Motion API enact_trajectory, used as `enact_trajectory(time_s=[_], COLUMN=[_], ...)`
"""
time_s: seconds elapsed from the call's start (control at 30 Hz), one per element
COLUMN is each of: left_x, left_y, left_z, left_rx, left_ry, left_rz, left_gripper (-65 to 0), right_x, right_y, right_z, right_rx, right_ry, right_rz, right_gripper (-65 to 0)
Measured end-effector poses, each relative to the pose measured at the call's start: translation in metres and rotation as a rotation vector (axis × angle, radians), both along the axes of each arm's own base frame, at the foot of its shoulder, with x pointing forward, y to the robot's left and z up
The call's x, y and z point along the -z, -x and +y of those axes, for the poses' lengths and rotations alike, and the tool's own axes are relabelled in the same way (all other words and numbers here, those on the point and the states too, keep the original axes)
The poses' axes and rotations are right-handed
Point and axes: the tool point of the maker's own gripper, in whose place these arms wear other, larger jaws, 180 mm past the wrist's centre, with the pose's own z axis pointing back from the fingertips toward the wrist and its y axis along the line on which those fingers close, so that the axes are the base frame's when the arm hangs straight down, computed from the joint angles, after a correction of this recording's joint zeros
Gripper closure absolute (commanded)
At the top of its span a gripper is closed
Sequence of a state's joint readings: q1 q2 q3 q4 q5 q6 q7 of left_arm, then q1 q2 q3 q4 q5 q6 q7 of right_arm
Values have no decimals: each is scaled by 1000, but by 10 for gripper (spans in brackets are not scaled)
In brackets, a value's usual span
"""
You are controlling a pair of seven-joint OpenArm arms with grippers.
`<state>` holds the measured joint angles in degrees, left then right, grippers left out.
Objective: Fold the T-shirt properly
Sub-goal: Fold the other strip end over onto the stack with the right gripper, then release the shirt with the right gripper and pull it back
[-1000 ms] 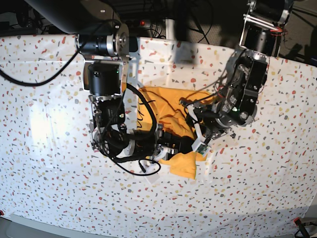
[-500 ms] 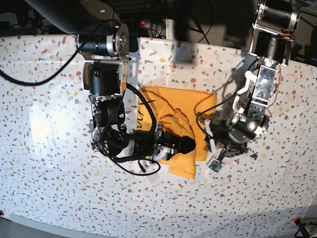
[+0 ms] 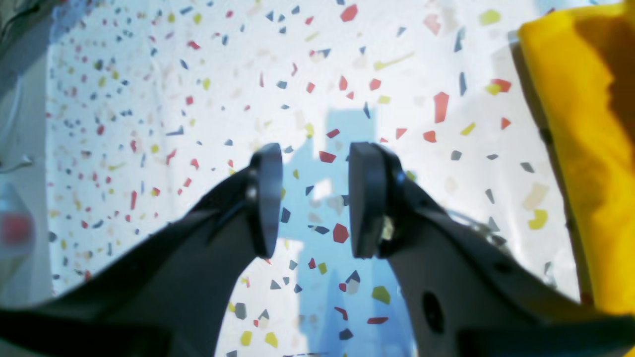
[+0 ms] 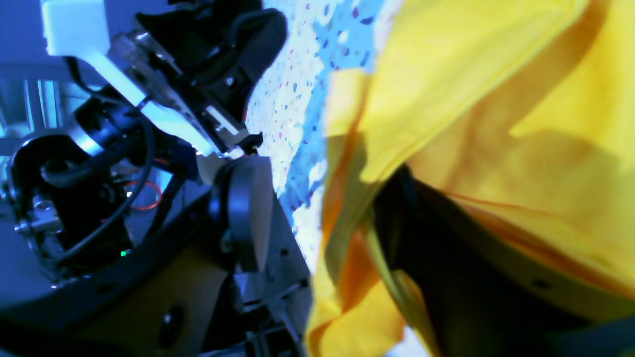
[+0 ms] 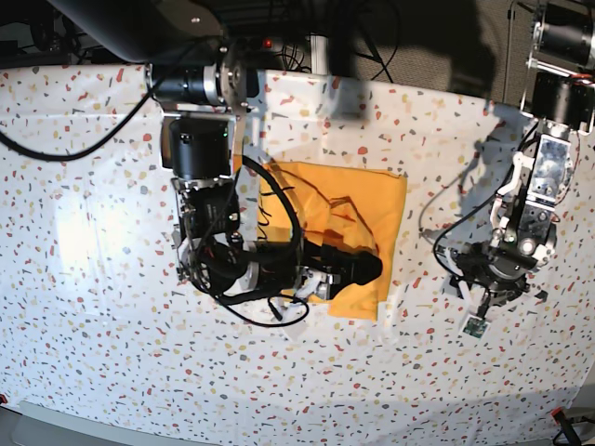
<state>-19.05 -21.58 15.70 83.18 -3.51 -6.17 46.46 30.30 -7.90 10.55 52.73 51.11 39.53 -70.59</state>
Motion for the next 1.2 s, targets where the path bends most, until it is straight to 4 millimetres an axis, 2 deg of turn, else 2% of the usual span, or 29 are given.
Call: enact_trajectory(time_s=[0.1,0.2,0.3,0.5,0.6,0.7,0.8,0.9,1.07,1.13,1.2], left_x=[0,0,0,0,1,1,1,1,1,1,2], left_y=[0,0,0,0,1,1,1,1,1,1,1], left_z=[-7,-8,-8,-7,-7,-6,-6,-6,-6,-6,-8], left_rx=[12,11,12,10,9,7,7,8,7,6,8], left_ry=[42,40,40,38,37,34,34,35,34,35,48], left_rz=[0,-2,-2,-2,6,9,9,9,9,9,11], left_gripper=[-220,-220,-220,-220,-220,-220,-220,-220,-220,-220,-220], right_x=[-17,-44,-67,-71,-78,-101,-126,-116,-71,-52,-39], right_y=[11,22,22,21,13,-3,-23,-45,-76,-75,-68], right_z=[14,21,25,25,23,18,-3,-32,-80,-93,-94], right_rx=[-58,-126,-128,-128,-129,-121,-71,12,241,272,276], right_ry=[-105,-245,-367,-381,-369,-371,-346,-141,115,190,191], right_rz=[21,25,10,5,-20,-81,-185,-247,-251,-232,-205], right_gripper=[-328,-327,-327,-327,-326,-325,-325,-325,-325,-325,-325])
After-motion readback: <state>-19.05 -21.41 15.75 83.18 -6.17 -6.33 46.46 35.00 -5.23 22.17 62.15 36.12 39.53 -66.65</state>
